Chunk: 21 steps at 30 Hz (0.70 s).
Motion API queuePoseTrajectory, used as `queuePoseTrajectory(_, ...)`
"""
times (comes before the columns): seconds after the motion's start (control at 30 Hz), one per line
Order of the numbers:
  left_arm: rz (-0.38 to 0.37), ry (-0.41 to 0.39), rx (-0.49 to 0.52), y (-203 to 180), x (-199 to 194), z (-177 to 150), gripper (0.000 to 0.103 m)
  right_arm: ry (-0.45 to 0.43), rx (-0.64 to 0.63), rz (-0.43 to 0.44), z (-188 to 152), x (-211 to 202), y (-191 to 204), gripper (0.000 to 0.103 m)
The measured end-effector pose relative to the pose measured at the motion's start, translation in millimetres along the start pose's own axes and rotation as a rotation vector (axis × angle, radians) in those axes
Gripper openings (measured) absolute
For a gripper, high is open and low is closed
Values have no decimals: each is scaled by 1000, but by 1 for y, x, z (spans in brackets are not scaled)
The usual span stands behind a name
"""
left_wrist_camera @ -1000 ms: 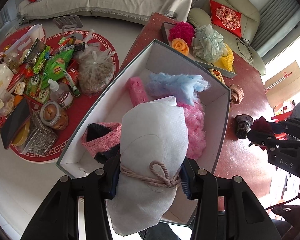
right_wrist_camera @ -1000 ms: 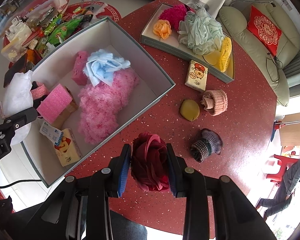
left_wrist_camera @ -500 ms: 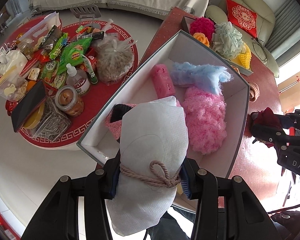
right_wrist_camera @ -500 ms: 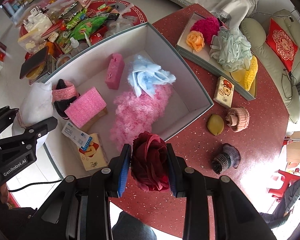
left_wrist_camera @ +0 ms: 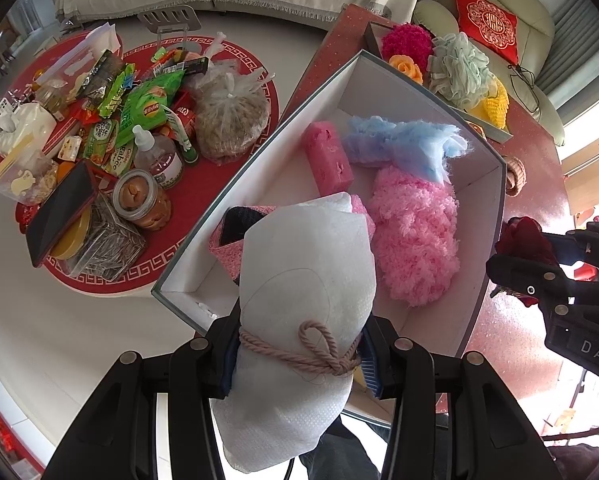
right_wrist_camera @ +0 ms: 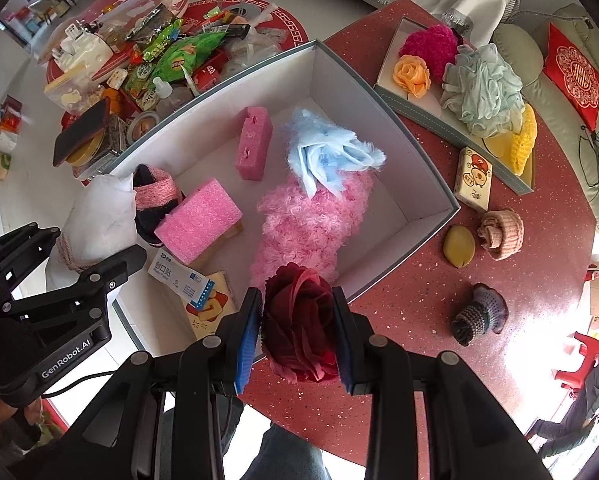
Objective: Organize soft objects
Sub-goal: 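Lower the cloth bundle and rose with both grippers into the box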
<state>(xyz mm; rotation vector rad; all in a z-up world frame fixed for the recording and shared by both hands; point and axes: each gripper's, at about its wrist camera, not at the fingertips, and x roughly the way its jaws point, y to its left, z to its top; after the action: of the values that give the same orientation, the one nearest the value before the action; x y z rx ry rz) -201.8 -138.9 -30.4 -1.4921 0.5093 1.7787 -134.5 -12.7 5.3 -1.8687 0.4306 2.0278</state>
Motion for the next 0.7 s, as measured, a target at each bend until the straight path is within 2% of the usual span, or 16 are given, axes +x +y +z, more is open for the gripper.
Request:
queuePoseTrajectory(0.27,19,20,3,-3,3,2,49,11,15,42,4,9,8,36)
queuePoseTrajectory(0.7,37,31,23,-9,9,6,49,16,19,47,5,12,5,36)
